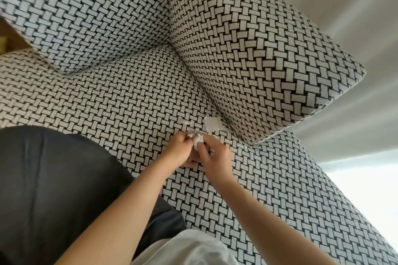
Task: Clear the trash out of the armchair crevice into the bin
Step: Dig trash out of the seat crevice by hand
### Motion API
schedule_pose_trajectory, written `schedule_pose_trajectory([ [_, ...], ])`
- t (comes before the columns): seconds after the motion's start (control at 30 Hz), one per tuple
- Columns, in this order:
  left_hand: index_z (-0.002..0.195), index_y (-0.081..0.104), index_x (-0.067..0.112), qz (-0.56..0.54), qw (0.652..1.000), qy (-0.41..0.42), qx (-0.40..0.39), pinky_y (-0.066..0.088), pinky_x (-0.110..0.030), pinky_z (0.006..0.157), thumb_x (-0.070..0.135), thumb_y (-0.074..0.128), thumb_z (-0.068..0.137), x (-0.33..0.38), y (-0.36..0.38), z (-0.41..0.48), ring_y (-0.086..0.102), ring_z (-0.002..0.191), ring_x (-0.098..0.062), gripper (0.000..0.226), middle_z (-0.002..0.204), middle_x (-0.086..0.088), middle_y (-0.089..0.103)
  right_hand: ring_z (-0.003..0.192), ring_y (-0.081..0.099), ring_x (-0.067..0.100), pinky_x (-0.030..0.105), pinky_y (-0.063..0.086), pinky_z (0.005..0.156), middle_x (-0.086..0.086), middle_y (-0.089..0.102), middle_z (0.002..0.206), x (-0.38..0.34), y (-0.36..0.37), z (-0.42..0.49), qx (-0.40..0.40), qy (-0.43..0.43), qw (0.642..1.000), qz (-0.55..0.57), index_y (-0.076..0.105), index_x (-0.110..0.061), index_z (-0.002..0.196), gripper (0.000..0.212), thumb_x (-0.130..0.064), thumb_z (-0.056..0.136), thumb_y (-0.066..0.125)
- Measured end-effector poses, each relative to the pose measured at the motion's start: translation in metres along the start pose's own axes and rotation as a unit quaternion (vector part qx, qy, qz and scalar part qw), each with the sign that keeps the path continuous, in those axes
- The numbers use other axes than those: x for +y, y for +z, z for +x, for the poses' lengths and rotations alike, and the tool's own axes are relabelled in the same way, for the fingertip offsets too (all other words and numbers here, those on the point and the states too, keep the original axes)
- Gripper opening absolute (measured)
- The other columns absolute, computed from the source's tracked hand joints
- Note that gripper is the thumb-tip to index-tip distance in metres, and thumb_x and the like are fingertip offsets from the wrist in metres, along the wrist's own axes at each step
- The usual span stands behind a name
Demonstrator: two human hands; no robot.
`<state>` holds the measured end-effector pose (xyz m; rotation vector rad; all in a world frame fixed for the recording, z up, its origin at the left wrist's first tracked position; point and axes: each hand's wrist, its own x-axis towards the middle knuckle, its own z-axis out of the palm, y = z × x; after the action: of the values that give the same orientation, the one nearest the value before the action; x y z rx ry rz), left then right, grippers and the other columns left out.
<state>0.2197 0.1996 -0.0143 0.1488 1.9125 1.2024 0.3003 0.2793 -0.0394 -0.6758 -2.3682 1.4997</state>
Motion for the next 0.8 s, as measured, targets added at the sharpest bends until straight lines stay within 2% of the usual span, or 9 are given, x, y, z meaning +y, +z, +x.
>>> schedule_pose_trajectory([
  [0.13,0.104,0.060,0.004,-0.303,0.944,-0.102,-0.085,0.052,-0.030,0.054,0.029,0.031,0.099,-0.007,-0.011,-0.013,0.059,0.075,-0.021,0.039,0.088,-0.013,0.062,0.082,0.061,-0.005,0.008,0.048,0.070,-0.007,0.065,0.092,-0.005,0.011,0.001,-0.021,-0.021,0.997,-0.068,0.066,-0.012,0.109,0.023,-0.009,0.090,0.054],
  [0.27,0.092,0.063,0.008,-0.449,0.884,-0.105,-0.084,0.051,-0.034,0.063,0.052,0.024,0.096,-0.015,-0.022,-0.019,0.061,0.073,-0.022,0.059,0.078,-0.013,0.066,0.115,0.054,0.011,0.029,0.043,0.101,-0.001,0.061,0.121,-0.013,0.016,0.006,-0.101,-0.127,0.972,-0.169,0.063,-0.013,0.117,0.033,-0.020,0.093,0.041],
  [0.37,0.099,0.061,0.007,-0.369,0.923,-0.104,-0.008,0.045,-0.026,0.051,0.056,0.034,0.092,-0.027,-0.026,-0.014,0.052,0.062,-0.016,0.057,0.076,-0.008,0.061,0.097,0.060,0.002,0.013,0.047,0.086,0.000,0.064,0.111,-0.032,0.011,0.010,-0.245,-0.056,0.965,-0.069,0.060,-0.006,0.118,0.031,-0.012,0.098,0.037],
  [0.43,0.091,0.056,0.006,-0.310,0.945,-0.102,0.016,0.032,-0.019,0.038,0.047,0.038,0.095,-0.031,-0.030,-0.013,0.039,0.049,-0.010,0.044,0.065,-0.001,0.051,0.094,0.062,0.009,0.017,0.051,0.080,-0.002,0.064,0.100,-0.035,0.010,0.014,-0.171,-0.012,0.984,-0.040,0.062,-0.006,0.112,0.031,-0.013,0.099,0.035],
  [0.47,0.084,0.054,0.007,-0.284,0.953,-0.099,0.026,0.029,-0.018,0.035,0.041,0.039,0.096,-0.031,-0.033,-0.013,0.036,0.046,-0.009,0.039,0.062,0.000,0.047,0.099,0.061,0.014,0.025,0.052,0.083,0.000,0.064,0.104,-0.031,0.009,0.018,-0.073,-0.029,0.992,-0.097,0.062,-0.007,0.112,0.031,-0.016,0.098,0.036],
  [0.53,0.075,0.050,0.010,-0.241,0.965,-0.086,0.062,0.027,-0.015,0.033,0.033,0.040,0.097,-0.033,-0.042,-0.015,0.034,0.040,-0.006,0.034,0.058,0.002,0.043,0.119,0.048,0.024,0.045,0.043,0.099,0.009,0.055,0.127,-0.017,0.009,0.029,0.050,-0.056,0.957,-0.282,0.055,-0.011,0.124,0.037,-0.030,0.096,0.040],
  [0.6,0.071,0.049,0.011,-0.232,0.963,-0.089,0.109,0.026,-0.014,0.031,0.031,0.040,0.097,-0.037,-0.052,-0.017,0.032,0.036,-0.005,0.035,0.056,0.003,0.041,0.140,0.017,0.031,0.051,0.019,0.112,0.012,0.019,0.153,-0.006,0.010,0.037,-0.023,0.031,0.912,-0.408,0.023,-0.022,0.146,0.062,-0.050,0.092,0.039],
  [0.67,0.069,0.048,0.012,-0.233,0.958,-0.100,0.131,0.024,-0.016,0.031,0.032,0.040,0.097,-0.041,-0.055,-0.016,0.029,0.036,-0.006,0.036,0.054,0.004,0.039,0.143,-0.003,0.031,0.051,0.005,0.114,0.011,-0.006,0.156,0.002,0.012,0.041,-0.087,0.074,0.886,-0.449,-0.002,-0.028,0.148,0.081,-0.065,0.087,0.035],
  [0.8,0.065,0.044,0.014,-0.266,0.948,-0.104,0.142,0.022,-0.017,0.032,0.033,0.040,0.097,-0.042,-0.057,-0.016,0.026,0.033,-0.006,0.037,0.047,0.006,0.035,0.143,0.004,0.030,0.048,0.004,0.114,0.009,0.008,0.156,-0.002,0.031,0.044,-0.056,0.033,0.902,-0.428,0.009,-0.029,0.148,0.080,-0.067,0.084,0.037],
])
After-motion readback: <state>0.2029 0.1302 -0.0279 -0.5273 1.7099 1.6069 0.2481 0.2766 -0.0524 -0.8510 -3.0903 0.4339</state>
